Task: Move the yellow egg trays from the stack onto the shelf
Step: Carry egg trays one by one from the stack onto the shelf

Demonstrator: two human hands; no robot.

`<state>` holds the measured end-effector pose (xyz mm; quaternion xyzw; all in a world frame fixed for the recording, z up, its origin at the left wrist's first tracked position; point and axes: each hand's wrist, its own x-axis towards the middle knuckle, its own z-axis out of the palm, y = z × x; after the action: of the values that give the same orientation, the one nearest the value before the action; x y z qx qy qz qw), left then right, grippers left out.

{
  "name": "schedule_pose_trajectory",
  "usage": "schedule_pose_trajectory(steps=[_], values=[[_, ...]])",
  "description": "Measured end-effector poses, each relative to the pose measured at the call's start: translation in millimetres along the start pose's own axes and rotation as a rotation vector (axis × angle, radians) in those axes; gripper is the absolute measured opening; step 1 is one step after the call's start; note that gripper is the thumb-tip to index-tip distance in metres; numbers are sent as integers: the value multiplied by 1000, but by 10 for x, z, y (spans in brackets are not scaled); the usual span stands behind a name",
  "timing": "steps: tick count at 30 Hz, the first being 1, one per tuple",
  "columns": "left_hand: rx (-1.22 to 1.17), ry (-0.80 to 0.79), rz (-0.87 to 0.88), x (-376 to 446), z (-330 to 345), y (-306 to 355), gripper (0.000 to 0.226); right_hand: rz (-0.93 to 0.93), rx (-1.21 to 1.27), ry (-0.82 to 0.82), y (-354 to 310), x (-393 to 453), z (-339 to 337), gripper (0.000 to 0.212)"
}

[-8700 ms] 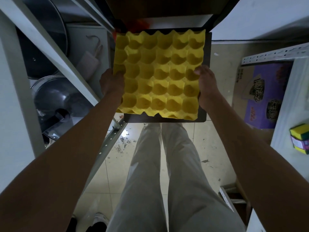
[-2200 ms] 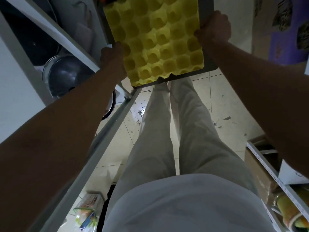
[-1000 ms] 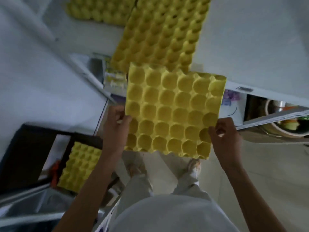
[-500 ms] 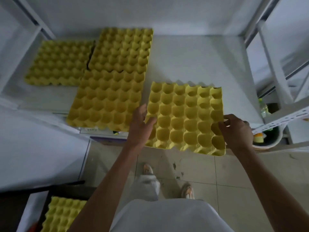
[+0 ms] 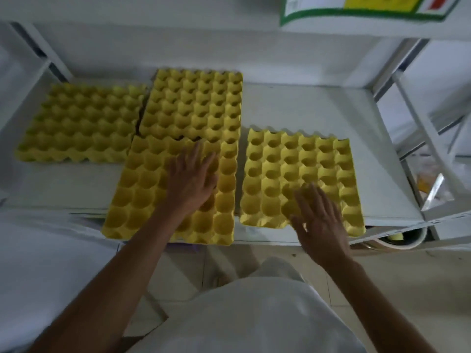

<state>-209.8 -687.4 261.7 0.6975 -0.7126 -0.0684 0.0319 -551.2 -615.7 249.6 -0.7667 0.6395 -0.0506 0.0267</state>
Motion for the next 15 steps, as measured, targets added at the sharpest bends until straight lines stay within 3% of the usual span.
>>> schedule_pose_trajectory(steps=[6, 11, 15], values=[[20, 26, 11, 60, 189, -135, 70, 42, -23, 5, 125, 1122, 146, 65], [11, 26, 8, 63, 180, -140, 70, -6, -25, -151, 146, 2257, 20, 69], [14, 49, 5, 68, 240, -144, 70, -26, -48, -247, 160, 2642, -87, 69]])
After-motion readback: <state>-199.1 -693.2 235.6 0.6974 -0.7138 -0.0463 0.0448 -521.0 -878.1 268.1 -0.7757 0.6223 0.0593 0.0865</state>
